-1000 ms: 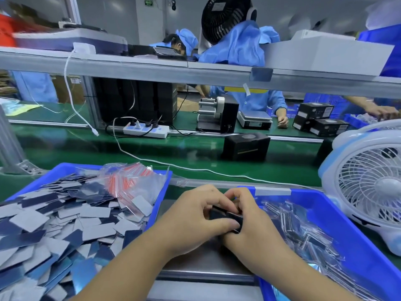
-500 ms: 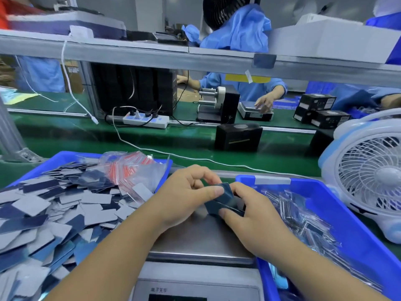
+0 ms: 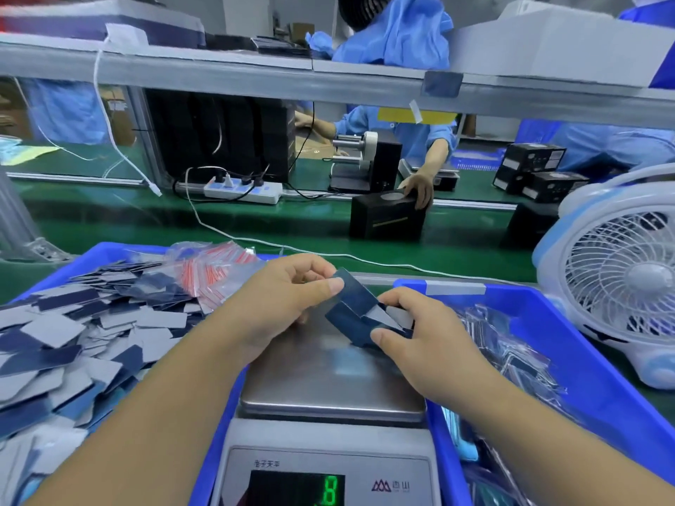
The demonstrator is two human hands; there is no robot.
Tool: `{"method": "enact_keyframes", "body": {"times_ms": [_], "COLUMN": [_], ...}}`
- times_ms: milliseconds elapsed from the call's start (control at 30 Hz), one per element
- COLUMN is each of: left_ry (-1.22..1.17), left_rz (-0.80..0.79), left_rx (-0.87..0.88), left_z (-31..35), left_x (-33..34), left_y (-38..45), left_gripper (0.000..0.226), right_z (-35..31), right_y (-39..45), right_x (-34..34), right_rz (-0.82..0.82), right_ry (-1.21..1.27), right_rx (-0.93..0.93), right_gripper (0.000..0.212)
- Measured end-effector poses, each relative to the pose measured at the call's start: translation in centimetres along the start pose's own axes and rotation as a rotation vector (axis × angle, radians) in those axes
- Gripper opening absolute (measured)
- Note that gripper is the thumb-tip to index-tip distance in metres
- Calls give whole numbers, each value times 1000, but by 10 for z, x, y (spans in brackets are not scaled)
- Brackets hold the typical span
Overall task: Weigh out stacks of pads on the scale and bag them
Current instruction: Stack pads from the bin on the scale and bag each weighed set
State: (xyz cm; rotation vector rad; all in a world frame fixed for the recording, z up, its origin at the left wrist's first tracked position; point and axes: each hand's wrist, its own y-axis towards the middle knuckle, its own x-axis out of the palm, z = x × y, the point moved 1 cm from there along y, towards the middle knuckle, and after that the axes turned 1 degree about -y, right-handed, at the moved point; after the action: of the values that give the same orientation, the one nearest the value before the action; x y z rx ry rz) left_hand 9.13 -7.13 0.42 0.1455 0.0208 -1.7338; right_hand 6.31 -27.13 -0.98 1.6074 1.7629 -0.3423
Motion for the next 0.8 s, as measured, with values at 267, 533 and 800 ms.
{"method": "enact_keyframes", "body": {"times_ms": [267, 533, 800], "left_ry": [-84, -110, 706], "left_rz": [100, -39, 5], "left_rx": [-85, -31, 146], "left_z": [1, 6, -9], "left_x": [-16, -13, 12], "left_y": [4, -2, 0], "left_gripper": [15, 19, 29], "right_z": [2, 7, 7], "right_y": [1, 5, 3], "right_x": [-1, -8, -2], "right_rz": [6, 138, 88], "right_ry": [12, 37, -4], "right_rx": [27, 52, -13], "right_gripper": [20, 27, 27]}}
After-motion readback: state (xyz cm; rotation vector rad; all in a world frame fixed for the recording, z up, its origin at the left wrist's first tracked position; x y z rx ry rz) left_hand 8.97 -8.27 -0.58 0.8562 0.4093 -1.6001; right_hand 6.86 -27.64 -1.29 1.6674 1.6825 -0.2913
